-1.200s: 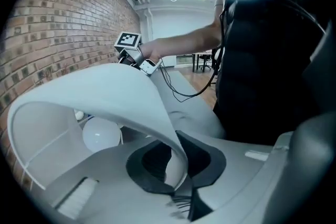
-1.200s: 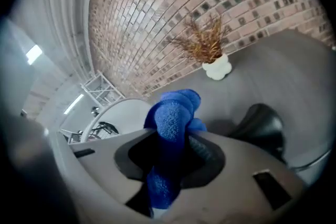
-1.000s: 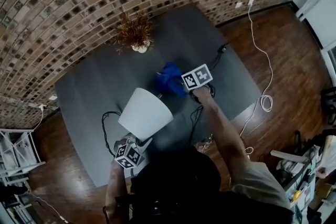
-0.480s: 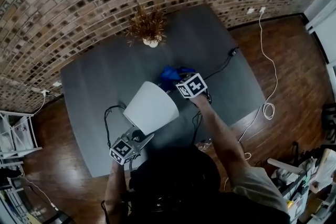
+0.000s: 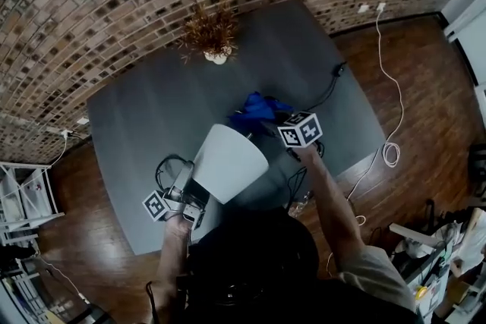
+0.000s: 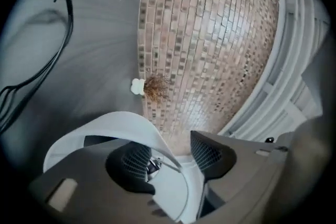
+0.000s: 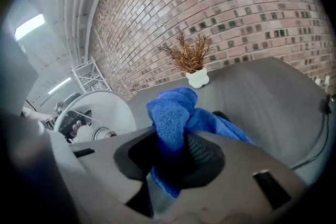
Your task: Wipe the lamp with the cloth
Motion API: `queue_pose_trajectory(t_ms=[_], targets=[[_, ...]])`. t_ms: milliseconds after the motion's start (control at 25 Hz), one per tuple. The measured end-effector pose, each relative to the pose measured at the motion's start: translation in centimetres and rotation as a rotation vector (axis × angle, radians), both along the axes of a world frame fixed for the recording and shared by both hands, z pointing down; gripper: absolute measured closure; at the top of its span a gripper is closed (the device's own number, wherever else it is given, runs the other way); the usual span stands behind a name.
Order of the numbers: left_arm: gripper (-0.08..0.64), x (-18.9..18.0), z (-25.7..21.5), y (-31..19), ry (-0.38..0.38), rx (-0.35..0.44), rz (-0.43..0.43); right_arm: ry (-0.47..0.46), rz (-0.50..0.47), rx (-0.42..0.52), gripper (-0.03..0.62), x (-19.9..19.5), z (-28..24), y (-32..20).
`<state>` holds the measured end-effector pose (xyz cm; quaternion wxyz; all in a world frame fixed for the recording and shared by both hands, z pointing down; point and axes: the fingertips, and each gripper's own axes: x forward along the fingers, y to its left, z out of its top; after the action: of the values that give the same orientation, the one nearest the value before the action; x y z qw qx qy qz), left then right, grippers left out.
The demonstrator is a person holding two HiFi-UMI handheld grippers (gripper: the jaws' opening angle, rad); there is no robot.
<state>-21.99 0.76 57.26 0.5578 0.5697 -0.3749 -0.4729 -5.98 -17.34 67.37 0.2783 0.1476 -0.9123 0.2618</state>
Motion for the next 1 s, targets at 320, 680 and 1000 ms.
queue_pose_trajectory(t_ms=[320, 680, 1000], targets=[[0.51, 2.3, -2.5, -3.1, -0.717, 0.234, 0.329, -0.12, 0.068, -0.026, 0.494, 1.4, -3.0, 1.1], [0.531, 5.9, -1.8, 0.0, -0.858, 0.387, 0.472, 0.046, -0.008, -0.055, 0.492, -3.2, -1.5, 3.6], [0.531, 7.3, -1.9, 0.8, -0.918, 0.425, 0.507, 0.413, 0.14, 0.179, 0.492, 8.2, -1.0, -6.7]])
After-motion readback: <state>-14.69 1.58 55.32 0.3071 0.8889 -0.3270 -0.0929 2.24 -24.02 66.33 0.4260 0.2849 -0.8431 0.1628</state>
